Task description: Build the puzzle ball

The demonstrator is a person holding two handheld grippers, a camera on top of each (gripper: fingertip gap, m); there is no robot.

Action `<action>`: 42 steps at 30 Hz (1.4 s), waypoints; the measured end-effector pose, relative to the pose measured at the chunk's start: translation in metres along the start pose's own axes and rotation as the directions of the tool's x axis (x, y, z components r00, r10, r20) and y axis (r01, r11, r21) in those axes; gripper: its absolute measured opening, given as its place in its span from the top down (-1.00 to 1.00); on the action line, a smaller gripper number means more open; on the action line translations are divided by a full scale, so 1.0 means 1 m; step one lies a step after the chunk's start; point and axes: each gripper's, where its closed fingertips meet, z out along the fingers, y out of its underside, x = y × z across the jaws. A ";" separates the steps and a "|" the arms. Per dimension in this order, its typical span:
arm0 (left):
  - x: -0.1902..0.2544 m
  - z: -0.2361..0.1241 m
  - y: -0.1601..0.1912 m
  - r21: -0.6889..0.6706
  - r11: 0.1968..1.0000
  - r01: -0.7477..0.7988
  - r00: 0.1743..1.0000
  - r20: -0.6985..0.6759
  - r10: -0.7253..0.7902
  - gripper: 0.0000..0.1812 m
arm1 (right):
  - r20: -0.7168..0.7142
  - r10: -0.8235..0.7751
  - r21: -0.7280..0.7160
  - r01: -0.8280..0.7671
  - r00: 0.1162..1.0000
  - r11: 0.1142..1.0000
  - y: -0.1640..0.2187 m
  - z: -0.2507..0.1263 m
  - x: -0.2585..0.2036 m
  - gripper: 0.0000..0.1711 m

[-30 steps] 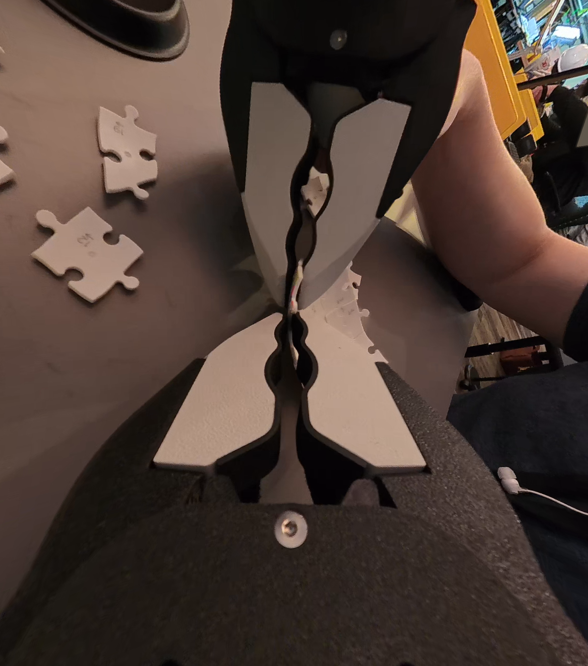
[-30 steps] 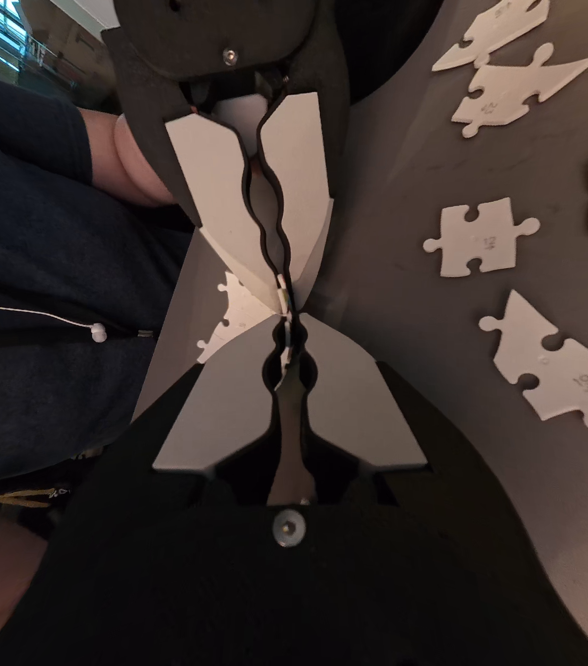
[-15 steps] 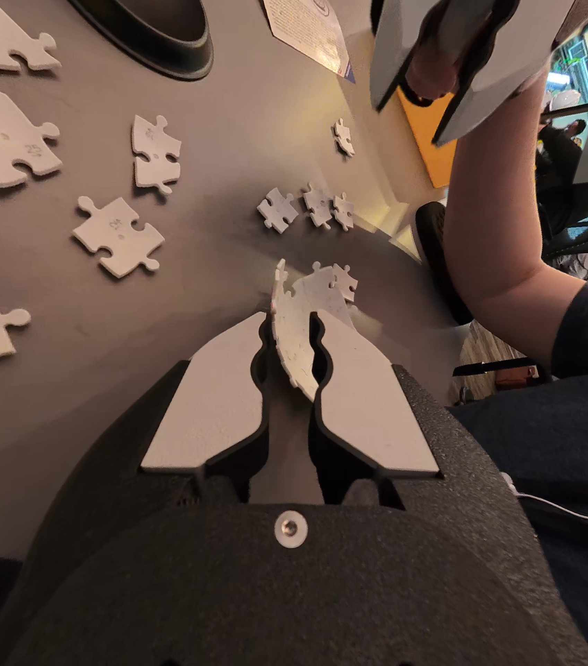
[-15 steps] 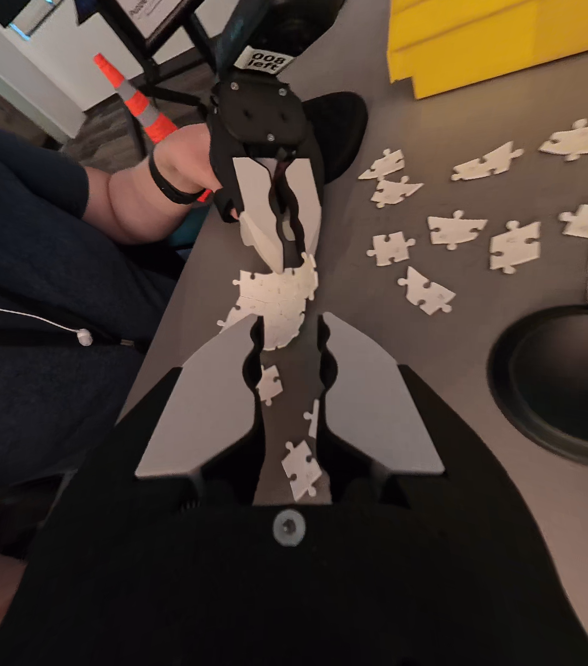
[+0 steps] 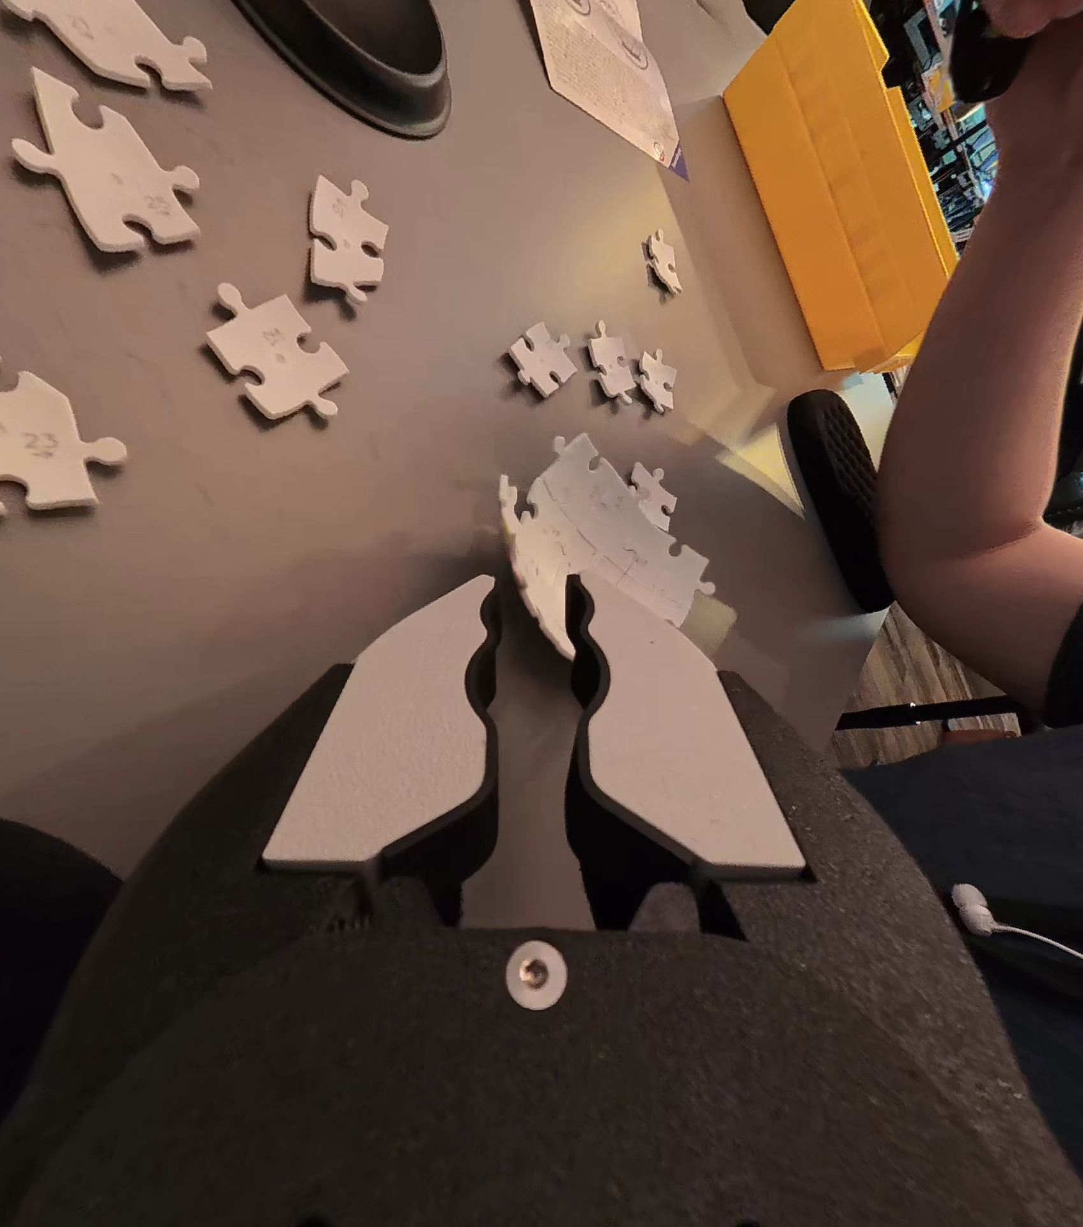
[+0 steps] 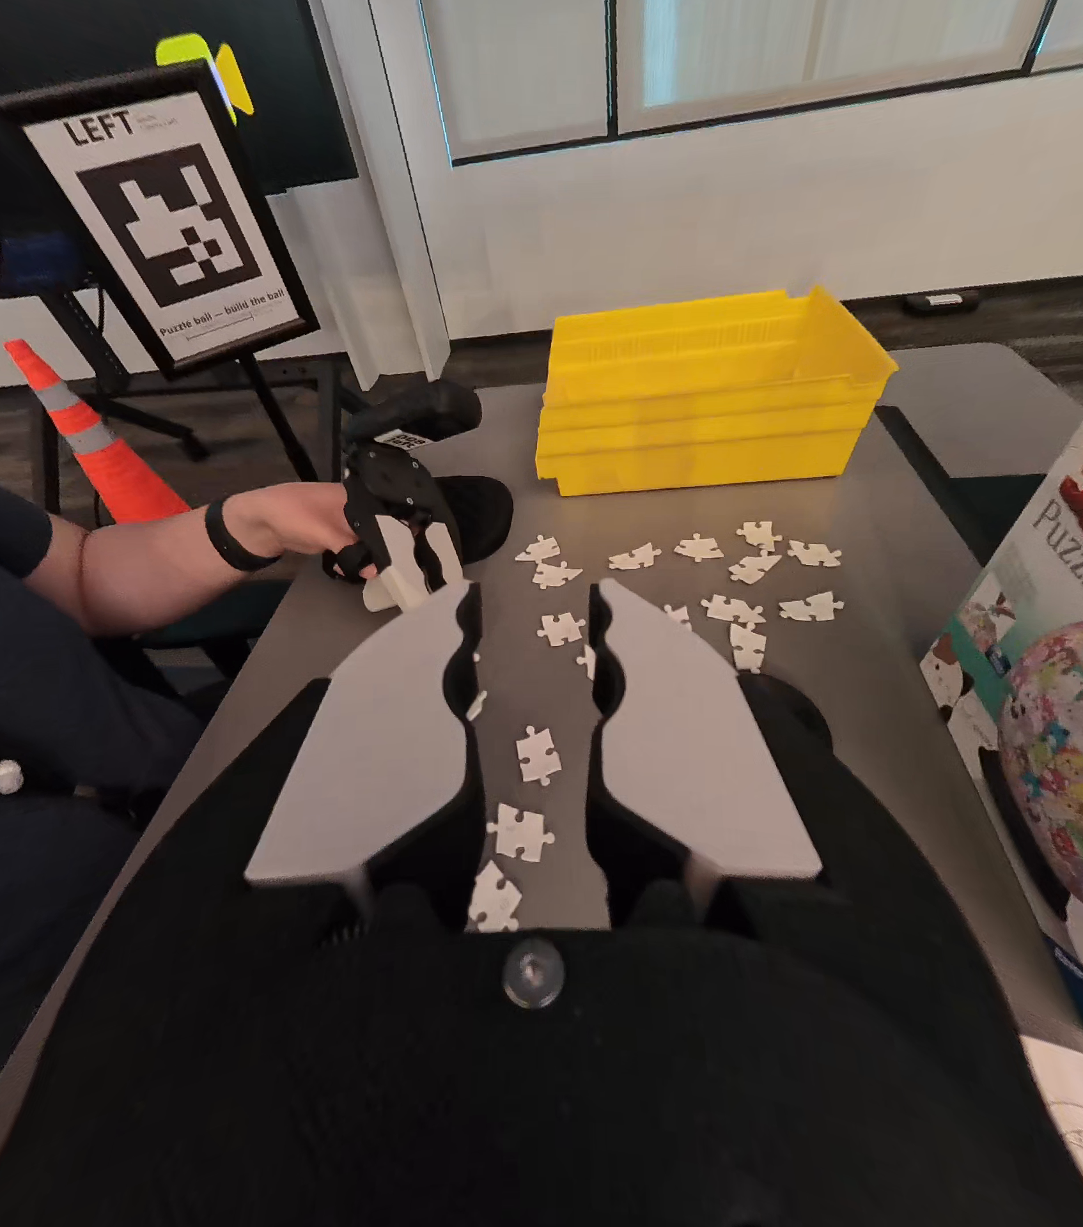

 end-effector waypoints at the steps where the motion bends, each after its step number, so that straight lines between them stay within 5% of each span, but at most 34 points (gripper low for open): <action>1: 0.001 0.000 0.000 0.003 1.000 -0.001 1.000 0.000 0.001 0.81 | 0.003 0.003 -0.009 -0.003 1.000 1.000 0.002 0.002 -0.003 0.63; 6: 0.001 -0.003 0.000 0.017 1.000 -0.005 1.000 0.010 0.004 0.82 | -0.036 -0.013 -0.096 0.010 0.999 0.995 0.024 0.013 -0.008 0.58; 12: 0.002 -0.004 0.003 0.013 1.000 -0.009 1.000 0.008 0.009 0.83 | -0.017 0.093 0.053 -0.092 0.995 0.994 0.035 0.008 -0.018 0.59; 18: 0.001 0.000 0.001 0.014 0.999 -0.029 0.999 0.026 0.028 0.84 | -0.037 0.188 0.012 -0.187 0.981 0.982 0.084 0.007 -0.017 0.50; 26: 0.011 -0.006 -0.004 0.061 0.998 -0.034 0.999 0.021 0.033 0.83 | -0.048 0.209 0.067 -0.205 0.977 0.976 0.095 0.009 -0.010 0.51; 31: 0.022 -0.018 0.009 0.054 0.996 -0.076 0.996 0.052 0.073 0.82 | -0.060 0.092 -0.143 -0.099 0.994 0.985 0.123 0.029 -0.013 0.51; 35: 0.021 -0.017 0.018 0.041 0.998 -0.042 0.999 0.036 0.040 0.81 | -0.025 -0.044 -0.378 0.031 0.999 0.925 0.147 0.055 -0.010 0.51; 42: 0.016 -0.016 0.004 0.087 0.995 -0.041 0.998 0.043 0.037 0.81 | 0.069 -0.141 -0.560 0.155 0.988 0.814 0.171 0.082 -0.001 0.51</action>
